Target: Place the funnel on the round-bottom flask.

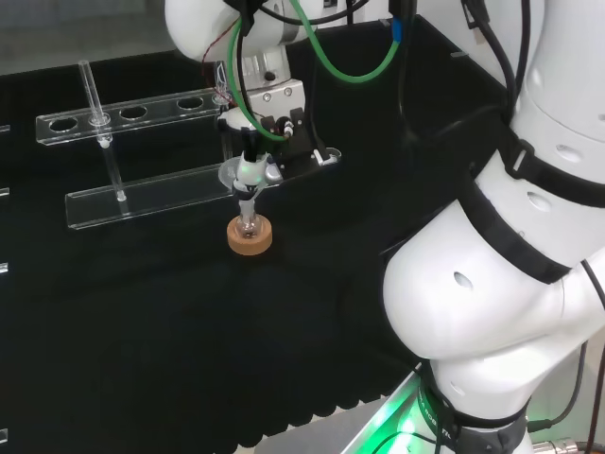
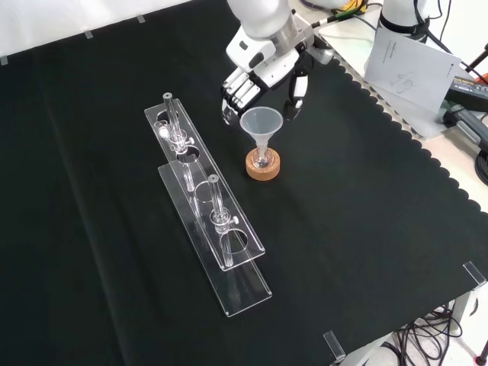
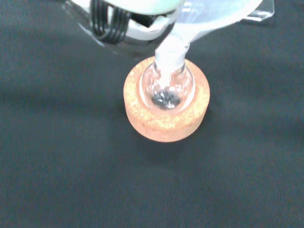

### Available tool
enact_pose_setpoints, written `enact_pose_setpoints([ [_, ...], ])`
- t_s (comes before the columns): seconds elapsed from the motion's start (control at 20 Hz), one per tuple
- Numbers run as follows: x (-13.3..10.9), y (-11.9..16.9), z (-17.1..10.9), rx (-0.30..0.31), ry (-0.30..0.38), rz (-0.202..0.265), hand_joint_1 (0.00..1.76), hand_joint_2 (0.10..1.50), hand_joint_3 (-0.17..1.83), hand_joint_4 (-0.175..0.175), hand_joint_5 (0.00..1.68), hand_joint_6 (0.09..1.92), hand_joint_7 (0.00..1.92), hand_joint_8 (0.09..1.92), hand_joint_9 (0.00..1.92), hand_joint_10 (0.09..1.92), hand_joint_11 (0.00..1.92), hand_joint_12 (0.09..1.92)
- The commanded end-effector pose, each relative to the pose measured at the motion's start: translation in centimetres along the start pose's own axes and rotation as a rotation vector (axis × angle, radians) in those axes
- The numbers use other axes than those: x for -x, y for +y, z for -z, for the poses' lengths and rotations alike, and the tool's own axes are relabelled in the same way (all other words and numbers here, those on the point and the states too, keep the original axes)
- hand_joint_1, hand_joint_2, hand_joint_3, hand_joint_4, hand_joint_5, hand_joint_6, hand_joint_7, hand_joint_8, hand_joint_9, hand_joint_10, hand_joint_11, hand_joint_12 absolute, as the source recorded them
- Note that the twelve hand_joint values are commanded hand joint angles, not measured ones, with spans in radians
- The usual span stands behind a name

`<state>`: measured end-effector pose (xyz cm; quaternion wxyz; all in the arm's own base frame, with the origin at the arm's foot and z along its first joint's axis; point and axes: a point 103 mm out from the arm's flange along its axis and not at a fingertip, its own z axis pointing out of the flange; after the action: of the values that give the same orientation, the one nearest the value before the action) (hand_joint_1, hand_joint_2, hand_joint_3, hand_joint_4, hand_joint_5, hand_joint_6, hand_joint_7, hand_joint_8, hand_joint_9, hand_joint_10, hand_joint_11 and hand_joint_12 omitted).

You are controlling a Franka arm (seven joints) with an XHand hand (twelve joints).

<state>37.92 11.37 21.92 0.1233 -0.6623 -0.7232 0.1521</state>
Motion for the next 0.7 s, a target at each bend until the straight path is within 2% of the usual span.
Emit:
enact_pose_setpoints([
  [0.05,-0.2,-1.8,0.7,0.023,0.032,0.038,0.48,0.73,0.22,-0.045,0.14,0.09,0.00,0.28,0.04,0.78,0.02,1.46],
  [0.4,-0.3,-3.4,3.2,0.061,0.027,0.053,0.46,0.73,0.21,-0.045,0.14,0.09,0.00,0.29,0.05,0.78,0.03,1.46],
  [0.7,1.1,-4.9,4.8,0.086,0.032,0.029,0.46,0.73,0.19,-0.046,0.14,0.09,0.00,0.40,0.08,0.78,0.04,1.46],
])
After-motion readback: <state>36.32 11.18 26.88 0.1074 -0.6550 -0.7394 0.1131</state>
